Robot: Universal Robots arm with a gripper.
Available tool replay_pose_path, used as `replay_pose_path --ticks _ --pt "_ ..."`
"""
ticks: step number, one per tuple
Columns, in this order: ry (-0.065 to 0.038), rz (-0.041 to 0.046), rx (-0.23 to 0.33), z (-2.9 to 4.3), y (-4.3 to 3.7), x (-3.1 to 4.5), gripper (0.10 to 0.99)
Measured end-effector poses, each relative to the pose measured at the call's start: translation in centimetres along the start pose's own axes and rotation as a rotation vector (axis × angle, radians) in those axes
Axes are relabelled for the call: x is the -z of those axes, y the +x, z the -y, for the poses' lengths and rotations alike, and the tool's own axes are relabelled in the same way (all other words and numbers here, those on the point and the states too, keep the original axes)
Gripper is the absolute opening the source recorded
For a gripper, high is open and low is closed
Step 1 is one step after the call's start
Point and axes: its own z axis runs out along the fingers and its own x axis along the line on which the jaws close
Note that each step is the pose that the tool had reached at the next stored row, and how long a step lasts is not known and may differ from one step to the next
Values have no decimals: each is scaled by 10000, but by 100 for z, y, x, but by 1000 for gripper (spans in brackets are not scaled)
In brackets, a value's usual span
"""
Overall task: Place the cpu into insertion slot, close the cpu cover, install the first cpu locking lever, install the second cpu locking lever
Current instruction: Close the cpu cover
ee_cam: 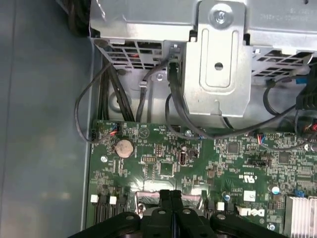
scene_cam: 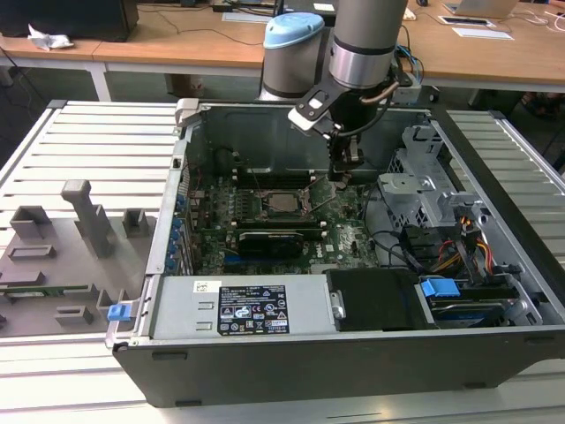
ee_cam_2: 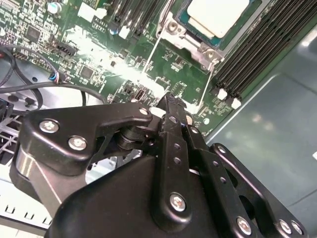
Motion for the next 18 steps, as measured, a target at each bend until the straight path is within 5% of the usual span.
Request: replay_pose_path --ticks 6,18 --pt "1 11 0 -111 3 -29 106" --pt "8 24 0 -176 6 -128 106"
